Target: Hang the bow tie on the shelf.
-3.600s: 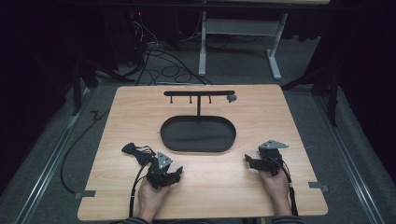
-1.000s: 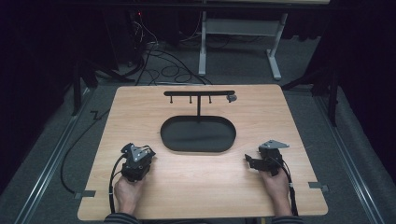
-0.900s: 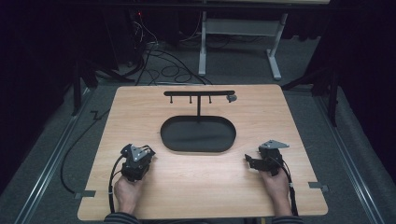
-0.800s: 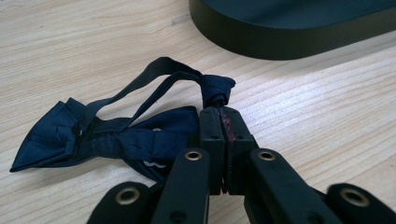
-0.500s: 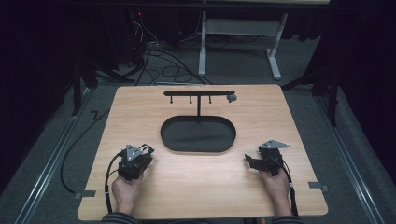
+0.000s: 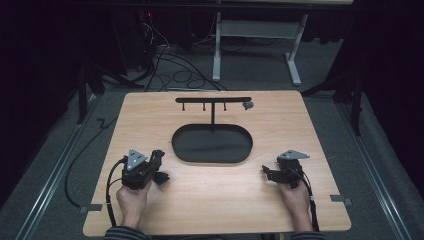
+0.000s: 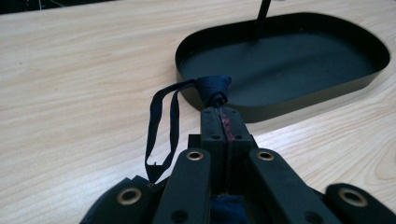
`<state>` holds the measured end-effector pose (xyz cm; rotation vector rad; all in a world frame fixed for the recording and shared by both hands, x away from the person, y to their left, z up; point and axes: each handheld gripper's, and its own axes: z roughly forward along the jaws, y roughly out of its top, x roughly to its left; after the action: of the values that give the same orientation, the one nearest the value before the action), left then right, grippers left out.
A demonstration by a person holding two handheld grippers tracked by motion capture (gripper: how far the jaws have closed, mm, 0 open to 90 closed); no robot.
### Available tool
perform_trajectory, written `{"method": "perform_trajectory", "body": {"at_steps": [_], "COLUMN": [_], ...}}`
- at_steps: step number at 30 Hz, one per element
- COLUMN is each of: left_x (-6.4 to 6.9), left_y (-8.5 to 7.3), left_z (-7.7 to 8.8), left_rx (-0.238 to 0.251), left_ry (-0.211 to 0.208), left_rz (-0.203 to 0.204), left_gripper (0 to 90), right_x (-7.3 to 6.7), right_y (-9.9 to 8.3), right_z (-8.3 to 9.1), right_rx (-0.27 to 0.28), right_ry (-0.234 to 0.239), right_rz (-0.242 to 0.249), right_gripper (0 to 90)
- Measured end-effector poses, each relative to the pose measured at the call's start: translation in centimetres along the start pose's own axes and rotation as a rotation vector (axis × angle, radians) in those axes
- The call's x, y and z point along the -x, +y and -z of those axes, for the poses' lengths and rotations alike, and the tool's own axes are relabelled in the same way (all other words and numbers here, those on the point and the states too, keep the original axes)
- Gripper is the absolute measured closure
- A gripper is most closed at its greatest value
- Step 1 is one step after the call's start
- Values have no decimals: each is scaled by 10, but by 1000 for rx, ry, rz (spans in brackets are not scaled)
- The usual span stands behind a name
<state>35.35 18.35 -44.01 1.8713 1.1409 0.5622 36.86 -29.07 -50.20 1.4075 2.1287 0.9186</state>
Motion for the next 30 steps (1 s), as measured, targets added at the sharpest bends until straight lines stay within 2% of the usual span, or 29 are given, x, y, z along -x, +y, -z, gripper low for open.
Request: {"method": "perform_trajectory", "body": {"at_steps": [9,13,19,30], "left_x": [4,4,3,7], "left_y": [15,21,27,41], "left_z": [7,7,7,5], "left_rx": [47,52,76,85], "left_ry": [-27,-37,-61,-86], "left_rz": [-18,-29,-20,-37], "left_gripper": [895,895,895,896], "right_x": [0,0,0,0], "right_y": [0,0,0,0], "right_z": [0,0,0,0], "right_rx": [1,1,1,1], "right_ry": [0,0,0,0], "right_rz": [4,4,3,4], "right_gripper": [312,312,312,312]}}
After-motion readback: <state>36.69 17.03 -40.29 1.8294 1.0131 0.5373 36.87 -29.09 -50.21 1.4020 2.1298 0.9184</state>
